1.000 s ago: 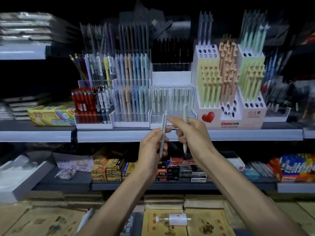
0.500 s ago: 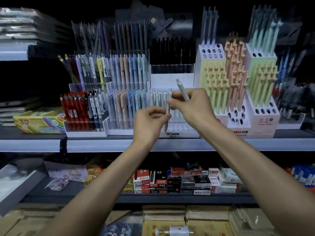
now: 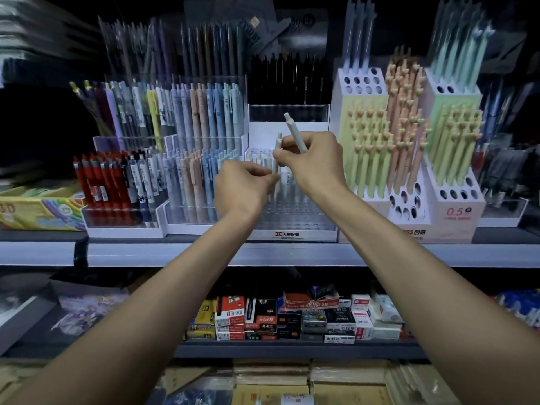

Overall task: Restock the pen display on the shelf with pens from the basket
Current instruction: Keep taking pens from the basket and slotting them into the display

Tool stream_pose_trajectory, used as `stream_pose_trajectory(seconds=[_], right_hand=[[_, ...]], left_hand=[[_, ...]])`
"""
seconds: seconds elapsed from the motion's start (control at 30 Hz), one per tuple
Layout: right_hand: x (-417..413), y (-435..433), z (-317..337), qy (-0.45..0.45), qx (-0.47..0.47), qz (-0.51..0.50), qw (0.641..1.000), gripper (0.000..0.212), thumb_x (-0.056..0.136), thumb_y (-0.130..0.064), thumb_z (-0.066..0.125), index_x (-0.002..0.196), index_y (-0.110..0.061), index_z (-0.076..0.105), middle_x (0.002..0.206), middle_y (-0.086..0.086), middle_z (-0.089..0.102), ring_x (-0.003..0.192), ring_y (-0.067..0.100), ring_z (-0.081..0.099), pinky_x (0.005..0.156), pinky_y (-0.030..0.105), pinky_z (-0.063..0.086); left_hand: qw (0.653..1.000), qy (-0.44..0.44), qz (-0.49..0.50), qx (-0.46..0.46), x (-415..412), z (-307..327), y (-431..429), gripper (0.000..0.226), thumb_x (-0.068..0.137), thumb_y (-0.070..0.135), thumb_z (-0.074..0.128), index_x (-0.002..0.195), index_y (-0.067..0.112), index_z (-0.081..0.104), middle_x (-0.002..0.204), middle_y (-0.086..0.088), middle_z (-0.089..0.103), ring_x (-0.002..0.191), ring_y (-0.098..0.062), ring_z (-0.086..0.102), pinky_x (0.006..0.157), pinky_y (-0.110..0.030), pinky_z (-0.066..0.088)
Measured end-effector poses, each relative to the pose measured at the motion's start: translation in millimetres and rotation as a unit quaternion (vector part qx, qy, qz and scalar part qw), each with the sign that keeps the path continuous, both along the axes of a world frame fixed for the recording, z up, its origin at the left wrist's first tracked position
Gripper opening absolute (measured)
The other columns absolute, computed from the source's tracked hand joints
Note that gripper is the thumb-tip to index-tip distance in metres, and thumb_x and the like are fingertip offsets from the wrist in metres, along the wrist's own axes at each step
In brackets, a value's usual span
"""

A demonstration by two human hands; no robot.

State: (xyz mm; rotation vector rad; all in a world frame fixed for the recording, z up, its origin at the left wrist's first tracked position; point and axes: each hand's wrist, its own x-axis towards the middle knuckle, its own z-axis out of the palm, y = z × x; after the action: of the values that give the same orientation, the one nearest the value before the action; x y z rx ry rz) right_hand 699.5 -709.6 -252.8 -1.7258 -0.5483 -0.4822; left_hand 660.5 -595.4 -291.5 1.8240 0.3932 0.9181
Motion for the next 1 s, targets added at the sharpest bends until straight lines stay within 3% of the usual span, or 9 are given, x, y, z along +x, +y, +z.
stream_pose_trajectory(seconds=[0.13,0.3,0.37,0.53,0.63,0.73,0.83,0.9,1.0], right_hand=[[4.1,2.5,-6.8,0.011,0.001,0.006,1.000,0.007,0.084,-0.014,0.082,0.084,-0.018,0.076,0.082,-0.004,0.076,0.083,0.015,0.075,0.081,0.032,0.061],[9.4,5.8,-14.5,0.042,0.011,0.016,0.999,0.012,0.084,-0.016,0.083,0.079,-0.022,0.074,0.081,-0.003,0.077,0.082,0.013,0.075,0.074,0.025,0.059],[13.4,10.6,-18.3,0.054,0.016,0.014,0.998,0.018,0.081,-0.016,0.086,0.074,-0.026,0.072,0.080,-0.004,0.077,0.079,0.013,0.076,0.079,0.030,0.061],[23.1,19.5,-26.9,0.094,0.029,0.005,0.995,0.015,0.075,-0.016,0.091,0.081,-0.018,0.078,0.079,-0.001,0.078,0.072,0.016,0.077,0.081,0.039,0.064],[25.5,21.8,-30.2,0.096,0.029,-0.003,0.995,0.014,0.075,-0.017,0.091,0.084,-0.016,0.080,0.078,-0.002,0.078,0.071,0.016,0.077,0.078,0.038,0.064],[24.0,26.0,-30.7,0.080,0.013,-0.016,0.997,0.013,0.076,-0.017,0.089,0.087,-0.016,0.082,0.079,-0.003,0.078,0.075,0.013,0.076,0.078,0.034,0.063],[20.6,29.2,-31.8,0.062,-0.007,-0.042,0.997,0.015,0.076,-0.024,0.089,0.088,-0.020,0.082,0.083,-0.005,0.079,0.077,0.010,0.074,0.074,0.026,0.059],[20.8,30.2,-32.6,0.065,-0.005,-0.049,0.997,0.015,0.076,-0.025,0.089,0.088,-0.021,0.081,0.082,-0.006,0.078,0.077,0.010,0.074,0.072,0.025,0.059],[22.7,31.2,-31.9,0.074,-0.004,-0.053,0.996,0.015,0.076,-0.025,0.090,0.088,-0.021,0.081,0.083,-0.006,0.078,0.077,0.010,0.074,0.070,0.024,0.058]], left_hand=[[0.999,0.021,0.035,0.020,1.9,-4.1,-4.8,0.016,0.086,0.027,0.082,0.071,0.024,0.078,0.056,0.006,0.071,0.055,-0.012,0.072,0.069,-0.040,0.064],[0.990,0.053,0.100,0.083,3.2,-11.7,-10.7,0.009,0.088,0.036,0.079,0.086,0.028,0.082,0.079,0.009,0.077,0.077,-0.017,0.073,0.061,-0.028,0.049],[0.984,0.059,0.130,0.110,4.2,-17.9,-14.4,0.010,0.090,0.035,0.075,0.086,0.029,0.082,0.079,0.006,0.077,0.077,-0.021,0.072,0.063,-0.030,0.049],[0.981,0.063,0.151,0.104,6.8,-31.0,-18.0,0.010,0.092,0.033,0.072,0.091,0.032,0.082,0.082,0.004,0.078,0.078,-0.022,0.070,0.063,-0.030,0.045],[0.980,0.055,0.158,0.106,7.4,-35.1,-18.4,0.012,0.092,0.032,0.070,0.090,0.031,0.082,0.075,0.005,0.074,0.064,-0.019,0.055,0.056,-0.028,0.037],[0.979,0.065,0.161,0.109,8.0,-36.1,-18.8,0.018,0.092,0.029,0.067,0.079,0.026,0.078,0.058,0.006,0.056,0.064,-0.023,0.049,0.055,-0.030,0.031],[0.975,0.068,0.166,0.130,13.2,-40.6,-16.8,0.024,0.091,0.028,0.064,0.068,0.024,0.071,0.057,0.001,0.056,0.069,-0.031,0.062,0.056,-0.033,0.044],[0.976,0.062,0.169,0.125,16.8,-42.4,-15.2,0.019,0.091,0.031,0.066,0.076,0.029,0.077,0.068,-0.001,0.068,0.077,-0.032,0.067,0.069,-0.041,0.056],[0.977,0.054,0.170,0.113,15.9,-39.7,-15.7,0.015,0.090,0.032,0.068,0.082,0.029,0.080,0.073,-0.002,0.071,0.082,-0.031,0.068,0.077,-0.045,0.058]])
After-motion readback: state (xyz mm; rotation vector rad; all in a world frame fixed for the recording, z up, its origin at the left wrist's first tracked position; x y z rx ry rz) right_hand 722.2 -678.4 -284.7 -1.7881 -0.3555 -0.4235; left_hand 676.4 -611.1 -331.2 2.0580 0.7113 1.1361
